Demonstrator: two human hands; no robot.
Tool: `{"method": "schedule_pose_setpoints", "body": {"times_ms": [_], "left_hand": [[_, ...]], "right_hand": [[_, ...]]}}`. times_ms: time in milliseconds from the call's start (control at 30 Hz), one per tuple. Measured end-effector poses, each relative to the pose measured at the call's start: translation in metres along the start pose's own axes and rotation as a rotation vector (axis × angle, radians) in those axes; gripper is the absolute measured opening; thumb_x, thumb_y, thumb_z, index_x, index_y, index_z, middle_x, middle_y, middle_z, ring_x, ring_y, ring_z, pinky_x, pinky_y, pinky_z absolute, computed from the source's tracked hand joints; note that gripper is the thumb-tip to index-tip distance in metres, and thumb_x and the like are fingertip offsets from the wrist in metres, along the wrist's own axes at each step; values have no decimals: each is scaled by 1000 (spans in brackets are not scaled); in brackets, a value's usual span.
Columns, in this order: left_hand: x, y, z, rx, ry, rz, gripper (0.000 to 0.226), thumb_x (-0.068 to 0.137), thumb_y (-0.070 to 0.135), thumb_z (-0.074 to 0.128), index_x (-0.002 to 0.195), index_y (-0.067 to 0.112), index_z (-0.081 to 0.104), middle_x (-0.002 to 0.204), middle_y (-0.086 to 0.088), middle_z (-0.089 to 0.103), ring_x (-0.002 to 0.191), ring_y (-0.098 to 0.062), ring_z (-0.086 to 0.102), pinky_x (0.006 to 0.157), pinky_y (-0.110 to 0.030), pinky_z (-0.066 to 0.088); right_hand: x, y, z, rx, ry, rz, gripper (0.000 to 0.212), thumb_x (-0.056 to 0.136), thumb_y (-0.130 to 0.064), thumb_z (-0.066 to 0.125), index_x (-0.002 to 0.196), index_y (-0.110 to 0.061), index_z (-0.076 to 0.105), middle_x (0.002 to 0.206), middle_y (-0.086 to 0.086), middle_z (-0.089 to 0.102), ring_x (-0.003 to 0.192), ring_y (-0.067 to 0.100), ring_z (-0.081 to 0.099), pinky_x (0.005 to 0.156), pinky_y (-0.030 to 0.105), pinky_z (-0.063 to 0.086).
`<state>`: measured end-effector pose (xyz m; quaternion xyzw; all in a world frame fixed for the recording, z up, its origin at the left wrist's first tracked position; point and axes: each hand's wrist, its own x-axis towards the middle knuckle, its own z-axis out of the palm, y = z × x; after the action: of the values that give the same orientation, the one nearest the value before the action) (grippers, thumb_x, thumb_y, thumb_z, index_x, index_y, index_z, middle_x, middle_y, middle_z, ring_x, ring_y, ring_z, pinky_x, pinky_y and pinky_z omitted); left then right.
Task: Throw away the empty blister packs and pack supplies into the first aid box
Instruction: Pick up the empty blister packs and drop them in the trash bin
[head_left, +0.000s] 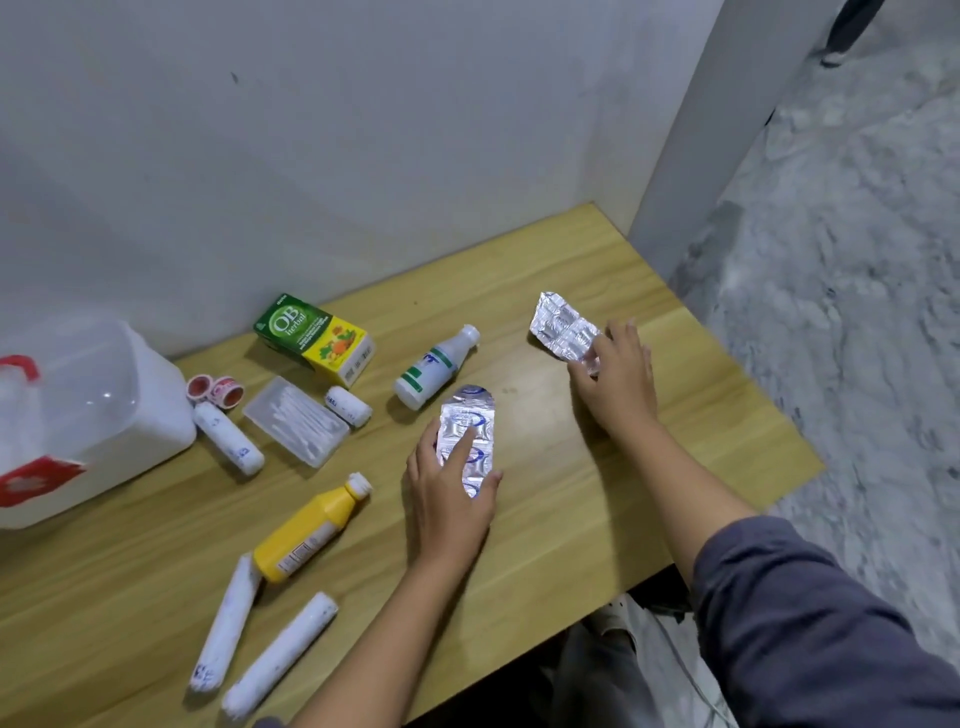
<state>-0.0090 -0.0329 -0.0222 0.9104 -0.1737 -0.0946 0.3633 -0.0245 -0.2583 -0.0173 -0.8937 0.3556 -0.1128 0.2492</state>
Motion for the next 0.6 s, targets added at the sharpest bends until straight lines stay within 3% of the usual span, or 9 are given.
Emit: {"method": "schedule_pose_setpoints", "body": {"times_ms": [100, 167, 267, 333, 433, 467, 533, 600], "left_hand": [[7, 9, -2, -197, -57, -87, 48, 72, 8, 81, 118, 8, 67, 127, -11, 44, 118, -22, 47, 90, 5, 20], [11, 13, -4, -263, -96, -118, 46, 72, 6, 80, 116, 11, 68, 114, -3, 45, 107, -18, 51, 79, 5, 27], [16, 16, -4, -312, -145, -135, 43, 72, 6, 79, 113, 17, 69, 104, 3, 56, 100, -15, 57, 70, -2, 35], [19, 18, -5, -344, -176, -122, 44, 71, 4, 80, 113, 16, 69, 102, 7, 59, 98, -9, 57, 72, 5, 34], [20, 27, -6, -396, -251, -70, 45, 73, 2, 79, 115, 16, 68, 104, 13, 59, 95, 3, 55, 74, 6, 34], [21, 31, -5, -421, -265, -53, 46, 74, 1, 78, 116, 16, 67, 105, 13, 60, 96, 9, 53, 75, 6, 33], [22, 42, 0, -463, -288, -29, 48, 76, 0, 76, 120, 14, 65, 110, 11, 61, 97, 15, 50, 76, 6, 33], [24, 59, 7, -497, -308, -2, 51, 76, 1, 77, 123, 16, 63, 115, 9, 61, 100, 6, 55, 80, 4, 35]], "right_hand": [[-2, -1, -9, 83, -47, 9, 20, 81, -20, 62, 89, -3, 55, 112, 14, 53, 115, 35, 47, 94, 42, 38], [-2, -1, -13, 89, -54, 63, 26, 74, -23, 70, 92, -7, 58, 113, 13, 51, 109, 32, 49, 90, 39, 40], [-6, -1, -21, 225, -77, 201, 34, 65, -22, 77, 93, -11, 60, 108, 5, 40, 98, 29, 52, 85, 47, 50], [-12, 0, -24, 338, -91, 270, 37, 63, -17, 79, 94, -13, 62, 107, 2, 36, 91, 24, 51, 74, 47, 55], [-22, 4, -33, 441, -116, 326, 42, 64, -11, 78, 103, -16, 64, 110, 2, 43, 94, 20, 52, 49, 34, 53], [-24, 8, -36, 469, -116, 327, 44, 65, -11, 77, 106, -17, 64, 112, 2, 49, 97, 20, 54, 50, 31, 52], [-26, 17, -46, 516, -109, 308, 45, 69, -11, 77, 112, -14, 64, 118, 5, 60, 109, 21, 57, 74, 28, 49], [-27, 27, -61, 549, -95, 298, 44, 72, -10, 76, 115, -10, 64, 123, 7, 63, 117, 20, 55, 89, 21, 37]]}}
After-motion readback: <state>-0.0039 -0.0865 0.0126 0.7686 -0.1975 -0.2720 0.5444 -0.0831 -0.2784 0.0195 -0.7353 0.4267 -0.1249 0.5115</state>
